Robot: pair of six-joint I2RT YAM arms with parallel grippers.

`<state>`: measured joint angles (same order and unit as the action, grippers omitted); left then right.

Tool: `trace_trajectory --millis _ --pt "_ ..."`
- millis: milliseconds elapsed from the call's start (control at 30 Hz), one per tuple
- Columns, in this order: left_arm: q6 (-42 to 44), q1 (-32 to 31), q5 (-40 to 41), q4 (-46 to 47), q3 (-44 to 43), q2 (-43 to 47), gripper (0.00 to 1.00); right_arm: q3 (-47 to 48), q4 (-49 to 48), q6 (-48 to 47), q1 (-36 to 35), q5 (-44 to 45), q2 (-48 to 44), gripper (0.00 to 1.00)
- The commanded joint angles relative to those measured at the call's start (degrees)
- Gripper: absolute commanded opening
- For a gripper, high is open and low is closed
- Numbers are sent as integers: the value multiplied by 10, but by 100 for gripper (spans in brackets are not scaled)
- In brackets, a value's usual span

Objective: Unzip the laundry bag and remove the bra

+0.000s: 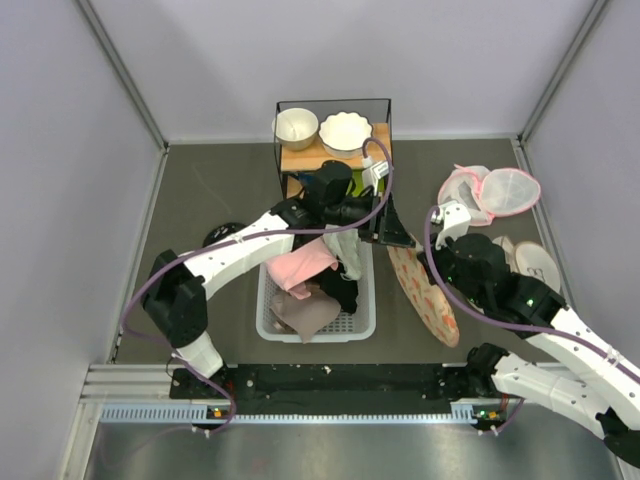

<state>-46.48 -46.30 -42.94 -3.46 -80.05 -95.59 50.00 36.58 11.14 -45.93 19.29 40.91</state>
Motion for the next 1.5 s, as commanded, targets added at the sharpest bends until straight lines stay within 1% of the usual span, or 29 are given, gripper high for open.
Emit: trace_trajectory --millis 0,233,400,667,700,733,800,833,1000,1033,1133,1267,1367,1467 --pt "3 -5 2 22 -30 -14 50 16 -4 3 6 -2 -2 0" --pt "-4 -5 6 30 -29 -16 49 15 -4 5 6 -2 -2 0" --pt "-6 -8 0 30 -34 -23 37 16 -5 6 6 0 -1 0" --pt "6 -19 -4 28 -38 -27 33 15 -3 6 6 2 5 0" --pt "6 -19 -2 25 -41 -28 31 16 -3 6 6 3 7 0" --pt "7 -19 0 21 -41 -29 20 17 -3 6 6 2 7 0" --pt "6 -19 8 20 -41 -28 9 17 -4 6 6 2 6 0" --pt "6 -19 9 19 -43 -28 0 17 -4 7 6 2 5 0" --pt "28 -8 23 -23 -55 -21 0 10 -2 5 6 -3 -6 0" --pt "30 2 23 -26 -54 -17 0 6 0 3 7 -6 -15 0" --pt "18 31 10 -9 -35 -2 0 -3 2 -4 6 -28 -39 0" --pt "17 67 2 -1 -16 8 0 -14 9 -4 6 -60 -113 0" --pt "11 91 -6 20 -5 9 0 -6 34 6 6 -76 -145 0" --pt "28 98 -6 -4 -30 -11 0 9 66 18 6 -90 -164 0"
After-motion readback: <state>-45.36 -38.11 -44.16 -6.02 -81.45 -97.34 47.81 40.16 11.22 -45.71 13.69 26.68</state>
